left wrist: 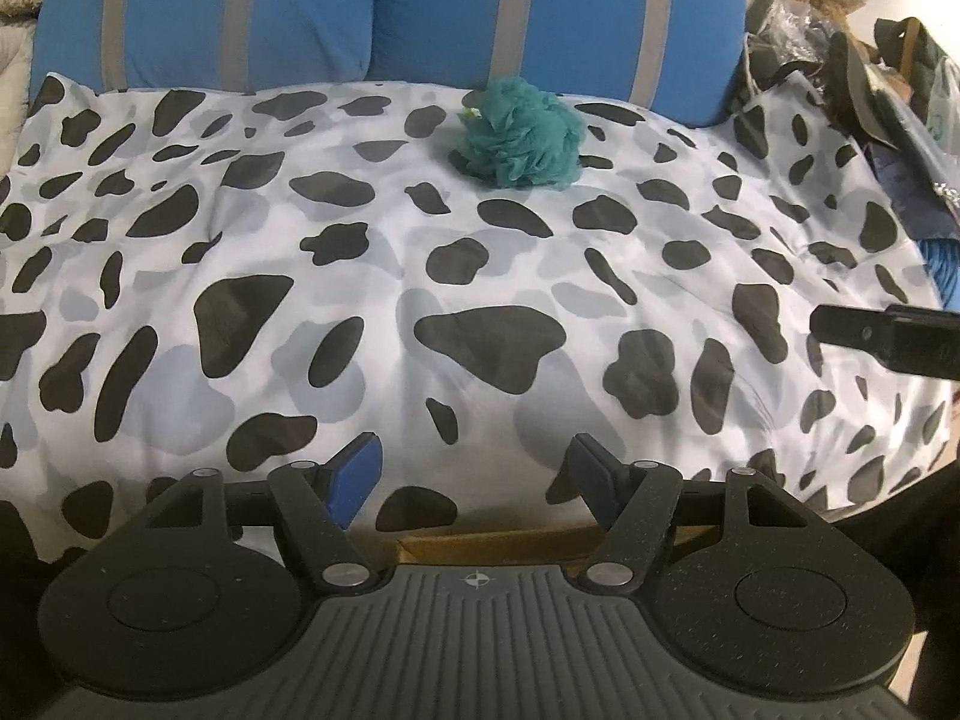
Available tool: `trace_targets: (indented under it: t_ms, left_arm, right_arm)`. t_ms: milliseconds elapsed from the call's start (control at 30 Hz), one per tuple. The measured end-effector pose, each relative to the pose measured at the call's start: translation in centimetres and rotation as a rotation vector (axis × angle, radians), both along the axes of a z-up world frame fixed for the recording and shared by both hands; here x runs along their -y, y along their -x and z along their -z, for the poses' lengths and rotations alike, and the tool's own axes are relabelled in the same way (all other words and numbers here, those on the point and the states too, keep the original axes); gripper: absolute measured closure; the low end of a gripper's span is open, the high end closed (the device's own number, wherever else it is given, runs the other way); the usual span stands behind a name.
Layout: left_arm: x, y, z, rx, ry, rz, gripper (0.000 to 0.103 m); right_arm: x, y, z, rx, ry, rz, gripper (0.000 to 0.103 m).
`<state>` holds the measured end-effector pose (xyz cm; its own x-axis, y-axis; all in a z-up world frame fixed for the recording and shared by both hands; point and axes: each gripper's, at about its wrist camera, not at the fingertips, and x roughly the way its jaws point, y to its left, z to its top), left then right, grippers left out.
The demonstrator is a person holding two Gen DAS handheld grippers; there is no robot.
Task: Organize soft objects
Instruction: 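Withdraw both open tools from the box back toward the bed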
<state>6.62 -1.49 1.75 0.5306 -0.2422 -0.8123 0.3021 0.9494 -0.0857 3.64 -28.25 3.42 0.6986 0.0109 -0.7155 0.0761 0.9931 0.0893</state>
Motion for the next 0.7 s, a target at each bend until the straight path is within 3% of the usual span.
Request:
trace_targets:
  t_ms: [467,700]
  left_arm:
    - [0.6,-4.2,-0.5,0.072,-0.025,0.008,0.035]
    - [0.5,-7.1,-0.2,0.085,-0.025,0.002,0.035]
  right_arm:
    - [2.4,-4.8,1.3,-0.022,-0.067,0.054,0.000]
    - [2.0,-7.1,1.2,0.024,-0.028,-0.038,0.000]
